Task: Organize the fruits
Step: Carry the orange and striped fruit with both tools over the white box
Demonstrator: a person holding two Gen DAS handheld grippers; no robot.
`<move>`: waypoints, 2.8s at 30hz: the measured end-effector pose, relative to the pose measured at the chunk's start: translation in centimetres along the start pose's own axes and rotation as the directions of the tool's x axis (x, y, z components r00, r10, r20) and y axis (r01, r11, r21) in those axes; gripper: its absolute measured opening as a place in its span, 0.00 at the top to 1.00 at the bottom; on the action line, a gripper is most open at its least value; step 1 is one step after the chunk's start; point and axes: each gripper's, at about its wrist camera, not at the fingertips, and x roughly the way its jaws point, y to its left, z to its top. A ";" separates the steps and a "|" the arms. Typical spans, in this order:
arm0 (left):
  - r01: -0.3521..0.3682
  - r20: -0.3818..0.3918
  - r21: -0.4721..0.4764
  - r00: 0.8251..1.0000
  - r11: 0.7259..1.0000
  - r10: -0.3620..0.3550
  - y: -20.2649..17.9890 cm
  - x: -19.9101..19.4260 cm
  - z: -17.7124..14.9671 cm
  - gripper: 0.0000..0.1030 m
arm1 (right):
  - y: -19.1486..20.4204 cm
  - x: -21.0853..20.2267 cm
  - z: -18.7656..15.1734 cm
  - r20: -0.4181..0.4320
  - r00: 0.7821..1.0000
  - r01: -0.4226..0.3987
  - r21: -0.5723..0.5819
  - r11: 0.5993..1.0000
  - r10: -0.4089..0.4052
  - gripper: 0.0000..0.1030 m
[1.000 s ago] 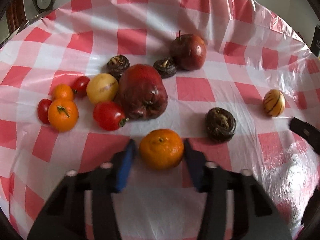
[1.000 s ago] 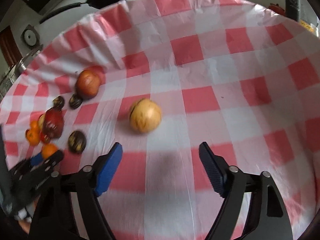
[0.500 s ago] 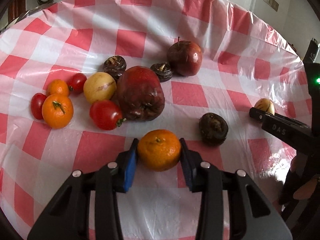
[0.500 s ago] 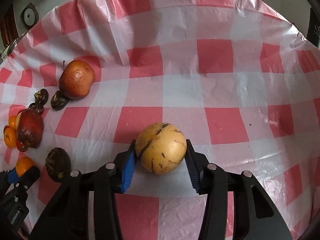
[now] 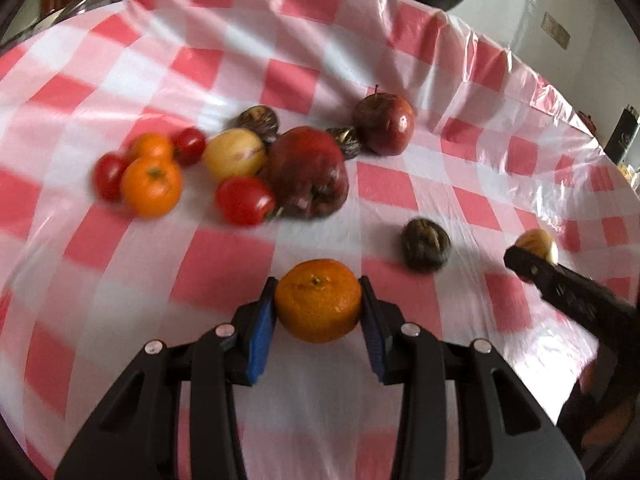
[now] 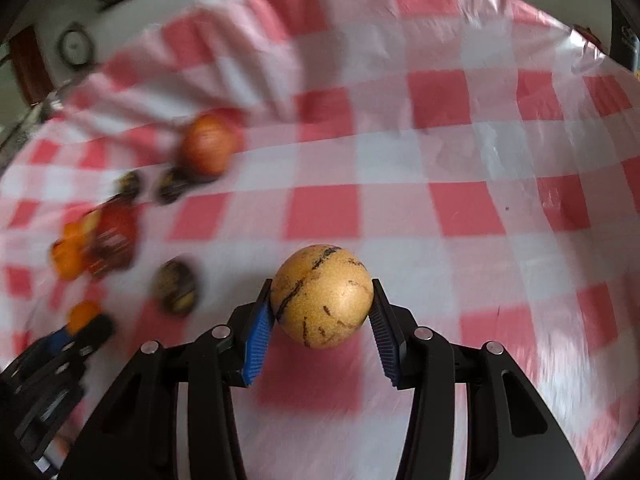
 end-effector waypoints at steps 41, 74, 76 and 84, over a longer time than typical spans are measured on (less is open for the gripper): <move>-0.149 0.079 -0.090 0.985 0.985 0.156 10.7 -19.7 -20.3 0.61 | 14.1 -15.6 -19.7 -0.027 0.972 -0.222 -0.452 0.864 0.235 0.55; -0.404 -0.065 -0.531 0.896 0.745 0.440 29.1 -30.0 -39.2 0.61 | 35.1 -19.2 -40.7 -0.461 0.794 -0.541 -0.834 0.112 0.397 0.55; -0.427 -0.112 -0.565 0.888 0.706 0.447 30.7 -29.3 -40.7 0.61 | 36.1 -18.1 -42.4 -0.496 0.788 -0.556 -0.828 0.074 0.365 0.55; -0.502 -0.257 -0.604 0.858 0.620 0.444 33.7 -26.3 -44.2 0.61 | 38.8 -13.9 -46.4 -0.569 0.779 -0.590 -0.807 0.001 0.264 0.55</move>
